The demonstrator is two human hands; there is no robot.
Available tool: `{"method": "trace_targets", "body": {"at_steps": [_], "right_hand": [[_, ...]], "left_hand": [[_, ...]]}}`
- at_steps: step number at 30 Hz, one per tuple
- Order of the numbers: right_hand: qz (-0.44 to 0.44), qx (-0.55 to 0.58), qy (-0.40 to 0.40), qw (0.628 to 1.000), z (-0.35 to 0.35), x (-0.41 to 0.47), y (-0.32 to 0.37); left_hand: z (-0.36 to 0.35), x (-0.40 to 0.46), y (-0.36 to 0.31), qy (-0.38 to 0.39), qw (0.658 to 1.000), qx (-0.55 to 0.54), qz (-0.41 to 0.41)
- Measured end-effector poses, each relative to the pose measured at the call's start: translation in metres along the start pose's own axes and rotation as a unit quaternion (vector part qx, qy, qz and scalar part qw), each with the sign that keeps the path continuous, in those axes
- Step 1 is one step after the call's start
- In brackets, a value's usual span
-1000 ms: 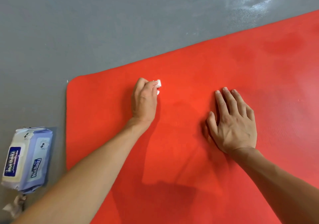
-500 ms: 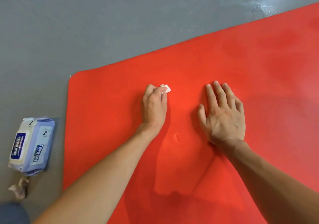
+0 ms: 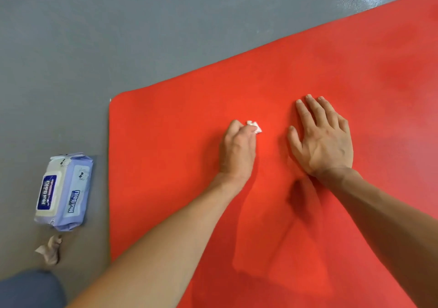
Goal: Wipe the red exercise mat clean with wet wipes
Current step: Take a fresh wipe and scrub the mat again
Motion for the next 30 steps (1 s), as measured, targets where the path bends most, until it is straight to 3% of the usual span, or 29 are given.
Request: {"method": "trace_targets", "body": {"at_steps": [6, 12, 18, 21, 23, 26, 28, 30], "right_hand": [[0.000, 0.041, 0.094, 0.995, 0.001, -0.009, 0.006], [0.070, 0.047, 0.266, 0.960, 0.002, -0.027, -0.001], [0.051, 0.092, 0.257, 0.961, 0.002, -0.025, -0.005], [0.047, 0.093, 0.260, 0.960, 0.004, -0.023, -0.003], [0.044, 0.088, 0.261, 0.960, 0.006, -0.024, -0.001], [0.040, 0.069, 0.263, 0.962, 0.010, -0.023, 0.005], [0.031, 0.047, 0.270, 0.961, 0.013, -0.024, 0.008], [0.016, 0.034, 0.273, 0.961, 0.015, -0.026, 0.012]], "left_hand": [[0.007, 0.002, 0.009, 0.091, 0.996, -0.012, -0.023], [0.040, 0.017, 0.051, -0.009, 0.995, 0.055, 0.086], [-0.019, -0.012, -0.021, 0.081, 0.996, -0.029, 0.006], [-0.007, -0.010, -0.002, 0.114, 0.993, -0.012, -0.006], [0.023, -0.001, 0.036, 0.092, 0.995, 0.007, 0.041], [0.060, 0.009, 0.068, -0.004, 0.995, 0.070, 0.075], [0.041, 0.004, 0.051, -0.028, 0.993, 0.064, 0.094], [0.002, -0.009, -0.003, 0.018, 0.999, 0.013, 0.045]]}}
Point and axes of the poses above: each hand's wrist, its own x-axis towards the middle knuckle, its own z-axis out of the back of the hand, y = z × x, the point moved 8 cm from there along x, towards the middle knuckle, and after that the axes turned 13 degrees about -y, right-handed, at the moved point
